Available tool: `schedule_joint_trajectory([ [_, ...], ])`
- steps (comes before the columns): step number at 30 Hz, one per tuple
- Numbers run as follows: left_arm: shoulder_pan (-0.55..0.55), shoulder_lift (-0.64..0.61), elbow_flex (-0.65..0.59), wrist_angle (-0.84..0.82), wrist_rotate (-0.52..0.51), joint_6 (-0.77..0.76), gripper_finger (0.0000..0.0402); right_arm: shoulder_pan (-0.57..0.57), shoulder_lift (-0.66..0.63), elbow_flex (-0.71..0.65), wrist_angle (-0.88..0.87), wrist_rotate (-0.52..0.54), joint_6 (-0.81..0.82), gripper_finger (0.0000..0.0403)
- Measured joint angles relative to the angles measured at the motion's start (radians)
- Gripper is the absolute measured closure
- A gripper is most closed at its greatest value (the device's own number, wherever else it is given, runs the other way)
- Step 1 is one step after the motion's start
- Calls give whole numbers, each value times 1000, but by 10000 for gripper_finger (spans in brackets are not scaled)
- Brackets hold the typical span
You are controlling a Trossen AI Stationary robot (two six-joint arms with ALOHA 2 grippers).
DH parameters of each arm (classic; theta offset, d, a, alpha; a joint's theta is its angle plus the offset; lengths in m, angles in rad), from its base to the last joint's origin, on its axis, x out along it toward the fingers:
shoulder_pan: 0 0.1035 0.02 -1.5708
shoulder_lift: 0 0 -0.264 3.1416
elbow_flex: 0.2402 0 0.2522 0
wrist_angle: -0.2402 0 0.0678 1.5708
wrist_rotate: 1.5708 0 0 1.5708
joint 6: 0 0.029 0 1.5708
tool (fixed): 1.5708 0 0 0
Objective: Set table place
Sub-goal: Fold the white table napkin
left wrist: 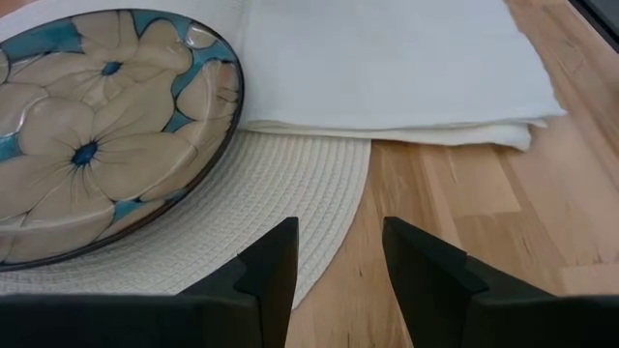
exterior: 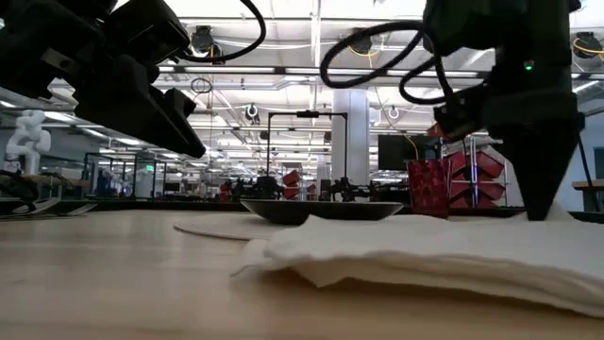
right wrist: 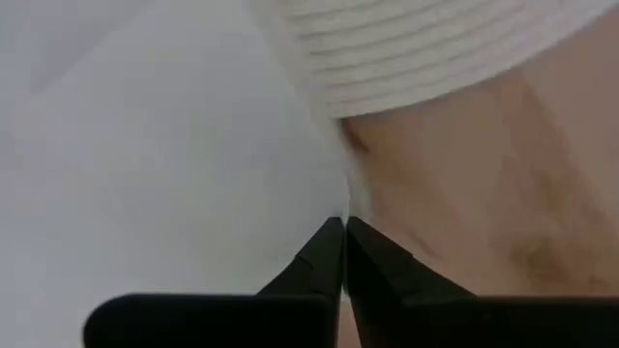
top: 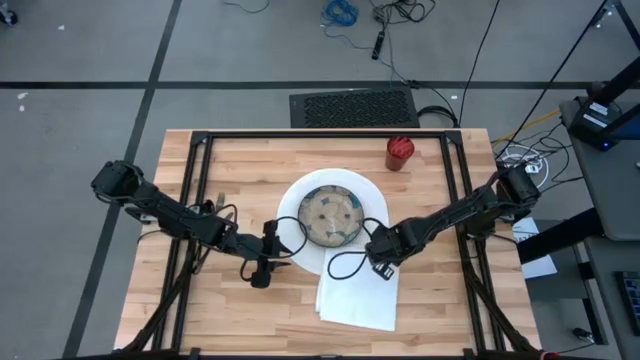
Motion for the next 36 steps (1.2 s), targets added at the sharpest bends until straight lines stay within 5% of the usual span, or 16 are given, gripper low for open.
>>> schedule_joint_trajectory([
  [7, 0, 0, 0, 3, 0, 1, 262, 59, -47, 2, 254, -2, -127, 403],
  [14, 0, 0, 0, 17, 0, 1, 262, 61, -80, 1, -258, 66, 141, 403],
  [21, 0, 0, 0, 17, 0, 2, 262, 69, -80, 2, -145, 52, 87, 403],
  [27, 0, 0, 0, 18, 0, 2, 262, 68, -80, 2, -302, 56, 113, 401],
  [36, 0, 5, 0, 26, 0, 8, 262, 68, -79, 46, -367, 58, 152, 281],
])
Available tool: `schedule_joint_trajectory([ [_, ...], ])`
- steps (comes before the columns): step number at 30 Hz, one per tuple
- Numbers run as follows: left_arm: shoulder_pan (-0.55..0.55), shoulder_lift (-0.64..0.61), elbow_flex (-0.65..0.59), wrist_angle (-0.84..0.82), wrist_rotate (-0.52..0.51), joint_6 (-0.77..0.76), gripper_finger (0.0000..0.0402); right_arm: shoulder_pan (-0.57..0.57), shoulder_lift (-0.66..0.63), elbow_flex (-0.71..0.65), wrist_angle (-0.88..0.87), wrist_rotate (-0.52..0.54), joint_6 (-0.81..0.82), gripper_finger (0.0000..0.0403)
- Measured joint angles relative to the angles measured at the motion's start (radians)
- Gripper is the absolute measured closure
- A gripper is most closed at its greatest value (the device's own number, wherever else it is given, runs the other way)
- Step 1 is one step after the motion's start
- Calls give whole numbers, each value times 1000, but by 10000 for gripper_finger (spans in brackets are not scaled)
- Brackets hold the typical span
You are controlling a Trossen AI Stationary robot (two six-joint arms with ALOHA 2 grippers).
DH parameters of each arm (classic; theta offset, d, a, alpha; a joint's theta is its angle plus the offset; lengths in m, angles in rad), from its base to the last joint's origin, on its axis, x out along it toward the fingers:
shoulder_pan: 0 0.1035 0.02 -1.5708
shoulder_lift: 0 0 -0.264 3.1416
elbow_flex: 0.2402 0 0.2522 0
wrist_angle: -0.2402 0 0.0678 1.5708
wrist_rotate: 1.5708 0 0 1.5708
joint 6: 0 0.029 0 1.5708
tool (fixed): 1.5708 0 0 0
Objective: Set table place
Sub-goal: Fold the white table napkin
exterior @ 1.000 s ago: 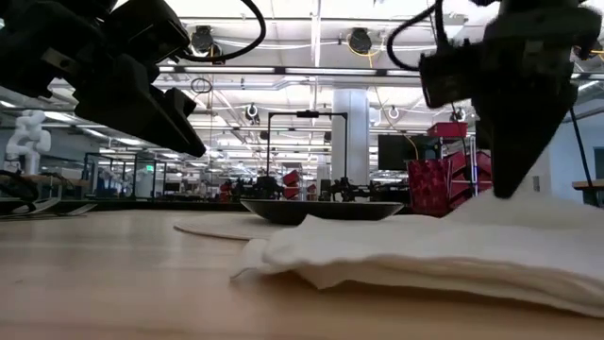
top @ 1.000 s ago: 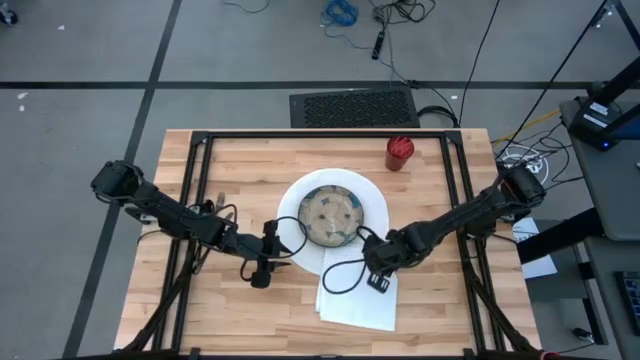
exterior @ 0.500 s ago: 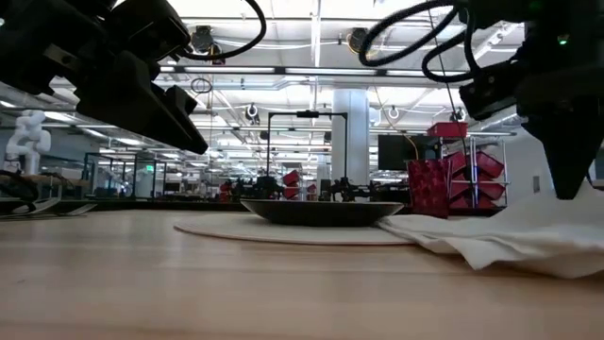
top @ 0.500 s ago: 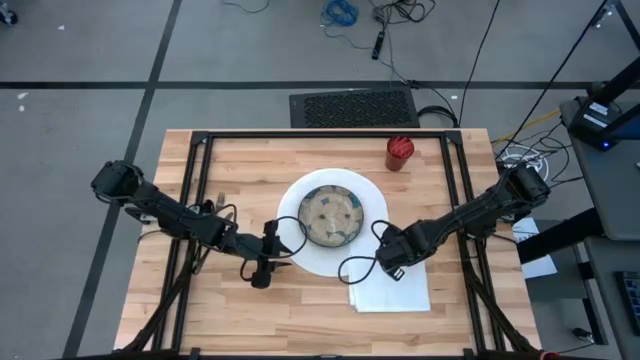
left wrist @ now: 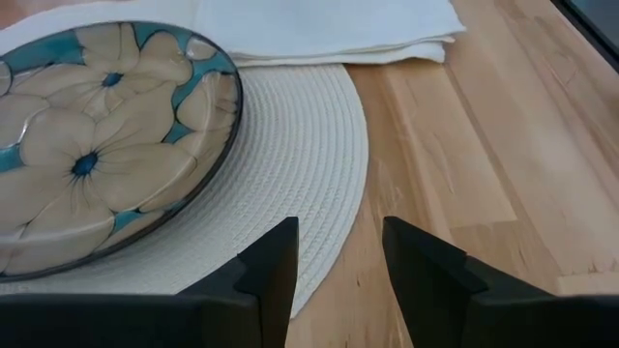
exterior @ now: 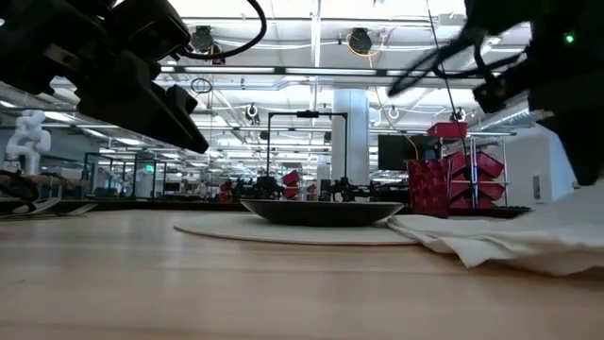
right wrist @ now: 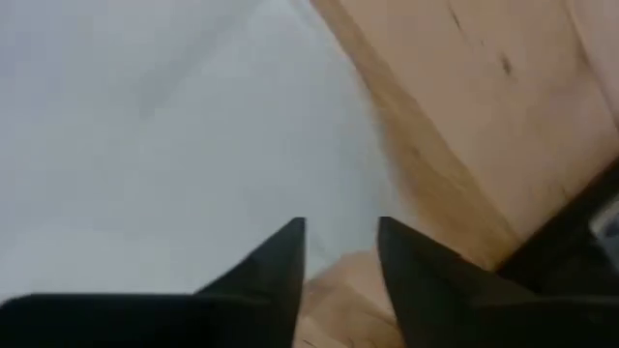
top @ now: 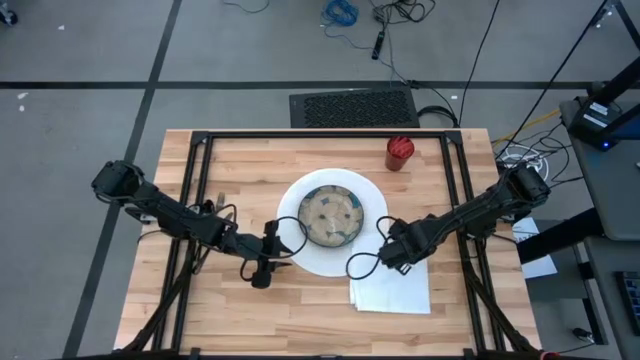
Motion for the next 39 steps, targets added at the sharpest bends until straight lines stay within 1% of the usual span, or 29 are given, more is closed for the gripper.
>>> schedule_joint_trajectory([
  [3, 0, 42, 0, 65, 0, 28, 262, 7, 0, 48, -43, 39, -19, 237],
  [5, 0, 79, 2, 134, 1, 44, 262, 11, 0, 68, -76, 61, -16, 214],
  [6, 0, 98, 6, 157, 3, 46, 262, 17, 0, 71, -64, 73, -13, 205],
  [8, 0, 131, 14, 186, 6, 46, 262, 42, 0, 72, 65, 108, -25, 193],
  [11, -2, 175, 22, 261, 6, 46, 262, 94, 15, 40, 388, 188, -84, 188],
  [13, -9, 198, 22, 311, 6, 47, 262, 121, 58, 31, 538, 219, -112, 192],
  [18, -35, 263, 24, 410, 6, 47, 262, 154, 223, 32, 782, 216, -169, 202],
  [21, -60, 304, 49, 414, 6, 45, 262, 165, 317, 81, 830, 183, -181, 203],
  [23, -83, 338, 82, 413, 6, 46, 262, 181, 368, 141, 833, 188, -187, 204],
  [27, -130, 419, 164, 412, 6, 46, 262, 223, 441, 275, 760, 176, -200, 204],
  [31, -172, 509, 242, 411, 6, 46, 262, 280, 498, 406, 632, 136, -170, 204],
  [33, -190, 558, 282, 412, 5, 39, 262, 302, 516, 458, 577, 140, -149, 204],
  [35, -208, 607, 323, 411, -1, 42, 262, 315, 519, 504, 539, 181, -139, 204],
  [39, -218, 699, 420, 413, -21, 75, 262, 312, 512, 579, 478, 340, -143, 204],
])
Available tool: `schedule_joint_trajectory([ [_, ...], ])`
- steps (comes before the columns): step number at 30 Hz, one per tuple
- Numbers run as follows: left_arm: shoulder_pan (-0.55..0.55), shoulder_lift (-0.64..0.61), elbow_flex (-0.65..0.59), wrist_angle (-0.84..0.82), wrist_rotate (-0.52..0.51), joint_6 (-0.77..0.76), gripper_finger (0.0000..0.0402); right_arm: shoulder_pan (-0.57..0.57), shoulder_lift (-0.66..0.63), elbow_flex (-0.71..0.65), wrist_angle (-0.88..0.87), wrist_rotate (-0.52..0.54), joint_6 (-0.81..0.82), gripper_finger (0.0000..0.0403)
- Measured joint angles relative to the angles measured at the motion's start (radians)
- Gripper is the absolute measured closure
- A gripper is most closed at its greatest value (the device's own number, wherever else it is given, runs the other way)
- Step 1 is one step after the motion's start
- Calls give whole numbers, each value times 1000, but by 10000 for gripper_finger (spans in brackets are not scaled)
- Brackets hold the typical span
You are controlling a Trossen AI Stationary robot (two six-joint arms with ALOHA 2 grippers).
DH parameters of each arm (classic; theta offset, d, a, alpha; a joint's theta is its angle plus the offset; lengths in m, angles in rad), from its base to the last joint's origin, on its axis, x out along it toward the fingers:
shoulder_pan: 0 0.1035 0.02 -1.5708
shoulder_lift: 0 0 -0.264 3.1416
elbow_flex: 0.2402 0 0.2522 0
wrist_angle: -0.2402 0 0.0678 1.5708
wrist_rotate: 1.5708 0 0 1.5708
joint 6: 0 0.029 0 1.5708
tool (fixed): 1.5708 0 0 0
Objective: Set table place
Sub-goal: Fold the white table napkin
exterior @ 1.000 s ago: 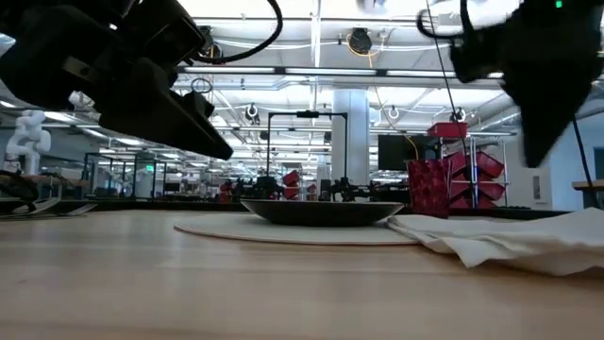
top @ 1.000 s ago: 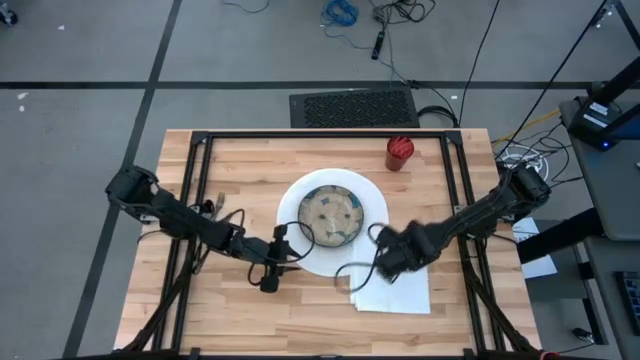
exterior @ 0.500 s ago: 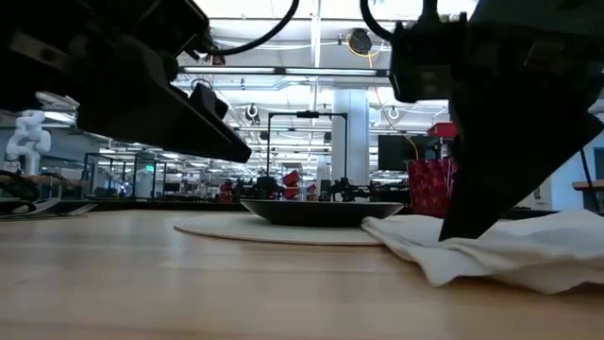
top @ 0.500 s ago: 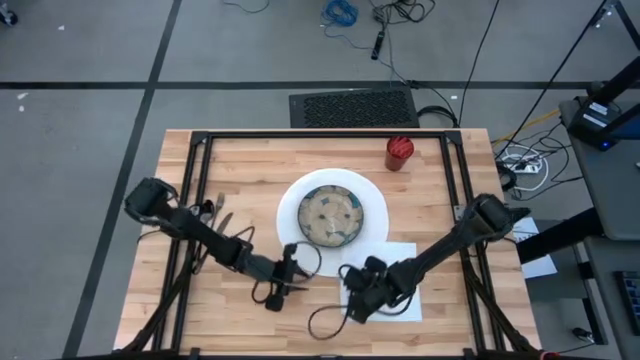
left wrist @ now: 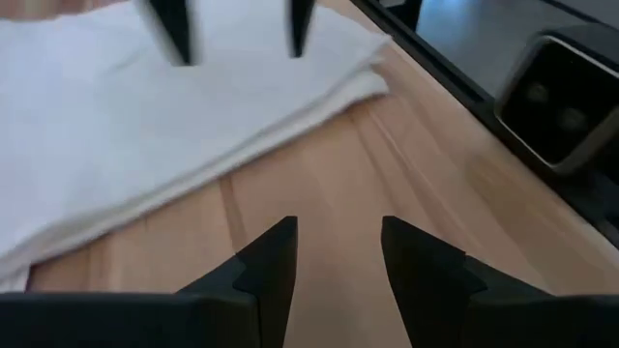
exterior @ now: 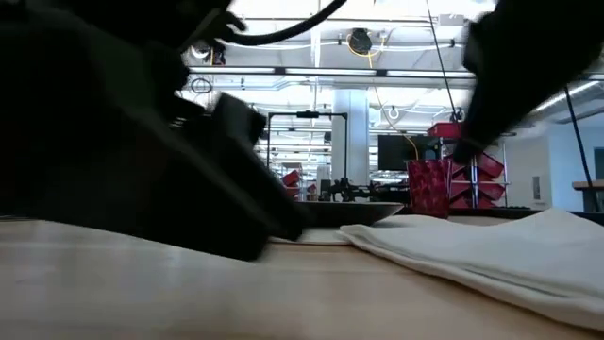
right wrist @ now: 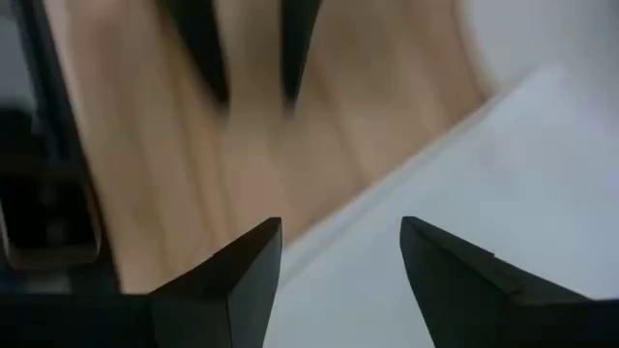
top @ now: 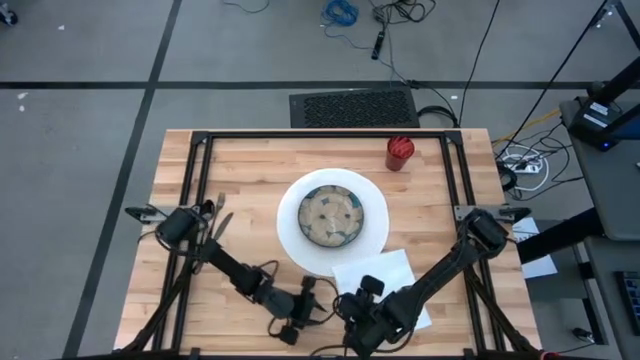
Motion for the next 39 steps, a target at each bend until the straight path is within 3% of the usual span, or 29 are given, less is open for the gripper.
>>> schedule_joint_trajectory([
  [7, 35, 123, 142, 34, -16, -47, 262, -21, -1, 31, -101, 38, 79, 204],
  [13, 58, 159, 161, 114, -70, -105, 262, -21, -1, 31, -187, 41, 188, 204],
  [22, 59, 159, 160, 35, -70, -112, 262, -85, 6, 29, -199, 17, 191, 204],
  [31, 59, 156, 161, 7, -66, -136, 262, -153, 0, -79, -159, -26, -19, 204],
  [36, 59, 156, 161, 1, -63, -135, 262, -158, -117, -203, -82, 7, -129, 204],
  [39, 59, 156, 160, 1, -62, -134, 262, -158, -215, -350, 92, 23, -222, 204],
])
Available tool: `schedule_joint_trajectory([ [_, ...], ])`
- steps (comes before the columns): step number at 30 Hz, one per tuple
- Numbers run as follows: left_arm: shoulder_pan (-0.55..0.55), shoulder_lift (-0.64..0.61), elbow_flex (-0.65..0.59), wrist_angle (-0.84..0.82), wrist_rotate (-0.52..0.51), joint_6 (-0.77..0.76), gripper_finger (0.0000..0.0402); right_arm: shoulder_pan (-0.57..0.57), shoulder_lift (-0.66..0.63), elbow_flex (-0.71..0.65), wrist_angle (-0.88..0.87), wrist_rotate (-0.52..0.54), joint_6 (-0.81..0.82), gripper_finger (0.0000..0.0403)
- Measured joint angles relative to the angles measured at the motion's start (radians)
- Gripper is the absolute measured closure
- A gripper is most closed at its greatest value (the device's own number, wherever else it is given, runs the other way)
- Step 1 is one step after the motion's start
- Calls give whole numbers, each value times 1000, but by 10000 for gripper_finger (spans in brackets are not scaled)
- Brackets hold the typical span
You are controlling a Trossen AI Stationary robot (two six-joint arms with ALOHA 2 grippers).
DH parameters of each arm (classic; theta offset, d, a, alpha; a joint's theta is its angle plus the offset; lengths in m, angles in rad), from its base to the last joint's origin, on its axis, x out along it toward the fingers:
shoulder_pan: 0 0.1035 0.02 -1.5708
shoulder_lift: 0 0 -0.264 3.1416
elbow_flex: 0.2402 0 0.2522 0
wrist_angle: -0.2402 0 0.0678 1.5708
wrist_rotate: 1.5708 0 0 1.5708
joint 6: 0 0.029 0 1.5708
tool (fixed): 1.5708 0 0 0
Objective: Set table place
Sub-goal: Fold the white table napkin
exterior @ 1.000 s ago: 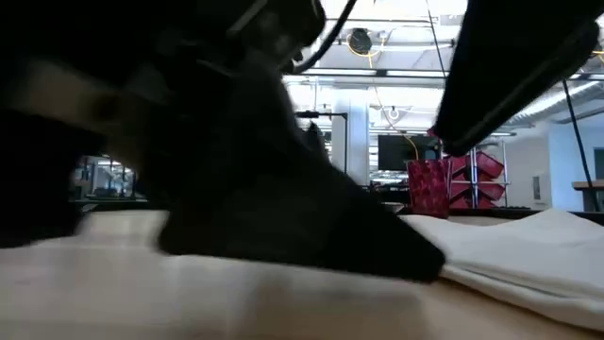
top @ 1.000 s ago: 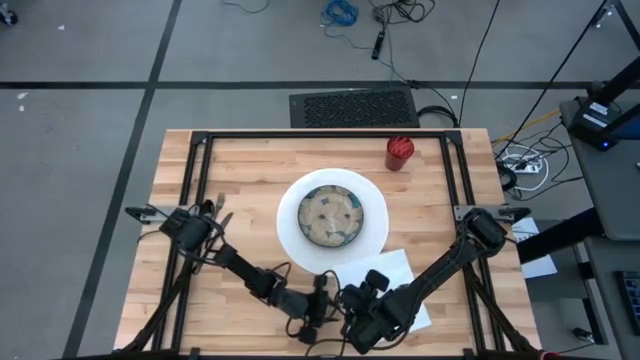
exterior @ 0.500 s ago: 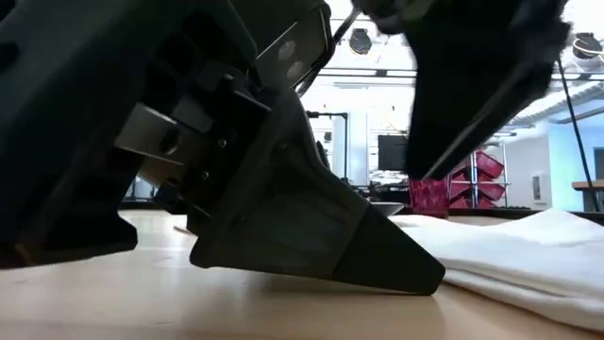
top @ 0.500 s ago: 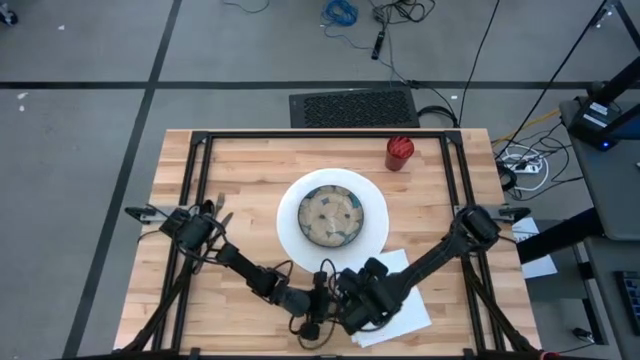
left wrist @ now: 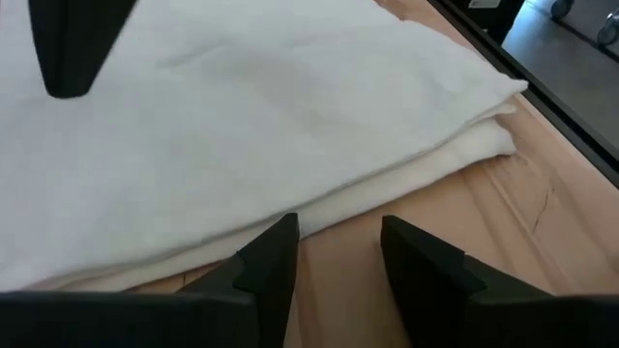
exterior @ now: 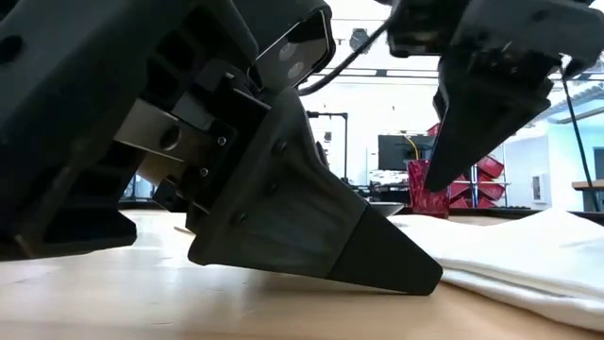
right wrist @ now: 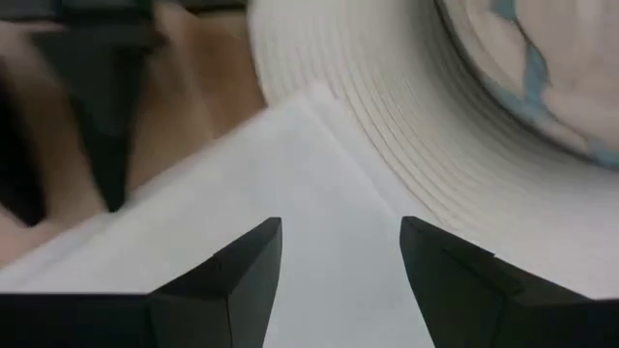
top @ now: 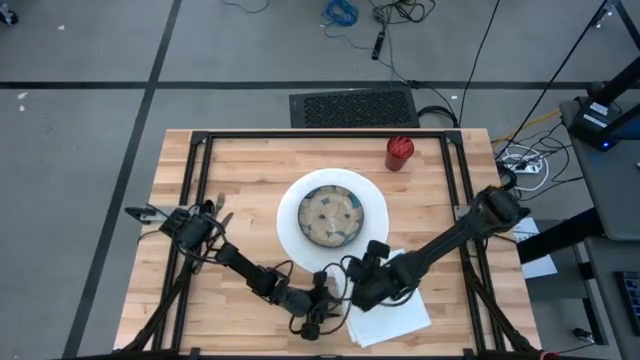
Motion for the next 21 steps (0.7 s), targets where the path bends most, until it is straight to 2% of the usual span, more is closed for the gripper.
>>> schedule_joint_trajectory([
  [5, 0, 0, 0, -2, 1, 0, 262, -13, -82, -265, 479, -27, -209, 207],
  [8, 0, 0, -1, -2, 1, -1, 262, -39, -68, -341, 679, -82, -328, 220],
  [14, 2, 0, -1, -4, 4, -2, 262, -128, -27, -353, 740, -145, -502, 249],
  [18, 3, 0, -2, -4, 4, -6, 262, -178, -28, -353, 748, -179, -539, 254],
  [21, 4, 0, -2, -5, 4, -27, 262, -208, -27, -353, 776, -282, -575, 251],
])
